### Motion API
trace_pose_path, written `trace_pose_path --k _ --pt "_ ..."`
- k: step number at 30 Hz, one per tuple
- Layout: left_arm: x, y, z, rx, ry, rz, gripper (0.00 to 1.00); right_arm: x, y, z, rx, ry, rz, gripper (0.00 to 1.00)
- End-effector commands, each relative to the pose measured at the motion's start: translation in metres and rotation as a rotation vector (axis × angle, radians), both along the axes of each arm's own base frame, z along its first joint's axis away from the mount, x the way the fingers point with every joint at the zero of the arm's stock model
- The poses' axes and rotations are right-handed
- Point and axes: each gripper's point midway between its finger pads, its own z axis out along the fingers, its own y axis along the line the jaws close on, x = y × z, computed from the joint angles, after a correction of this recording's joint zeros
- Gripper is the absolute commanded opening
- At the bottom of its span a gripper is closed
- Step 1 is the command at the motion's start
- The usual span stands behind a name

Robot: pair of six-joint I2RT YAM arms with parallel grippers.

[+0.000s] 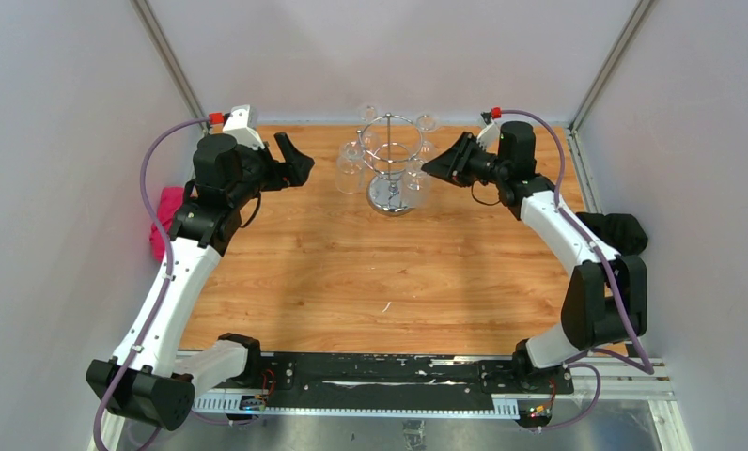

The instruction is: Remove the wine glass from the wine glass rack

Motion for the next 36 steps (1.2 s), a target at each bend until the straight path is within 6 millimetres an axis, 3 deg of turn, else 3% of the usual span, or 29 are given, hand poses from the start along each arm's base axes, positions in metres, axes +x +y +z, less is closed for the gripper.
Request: trace_pose_path --k 1,12,19,28,36 --pt "-0.0006 -0.0002 0.0021 0.006 -0.016 -0.004 0.92 -0.0016 -0.0034 0.0237 -0.005 -0.063 -0.002 0.32" --pt "-0.0020 -0.0009 0.0045 0.004 -0.025 -0.011 0.92 0.0036 -0.0088 0.0267 -0.037 -0.071 -0.023 0.19" --pt "-0.0020 -0.0008 0.0048 0.003 -0.024 -0.010 0.92 0.0016 -0.0091 0.0295 -0.015 -0.051 -0.035 0.16" --pt "-0.0024 -0.0005 0.0035 0.005 -0.023 -0.009 0.92 0.0009 -0.0059 0.0321 0.027 -0.037 -0.029 0.02" --pt "-0.0018 0.0000 0.0023 0.006 -0.020 -0.006 0.92 0.0031 0.0008 0.0258 0.081 0.012 -0.006 0.00"
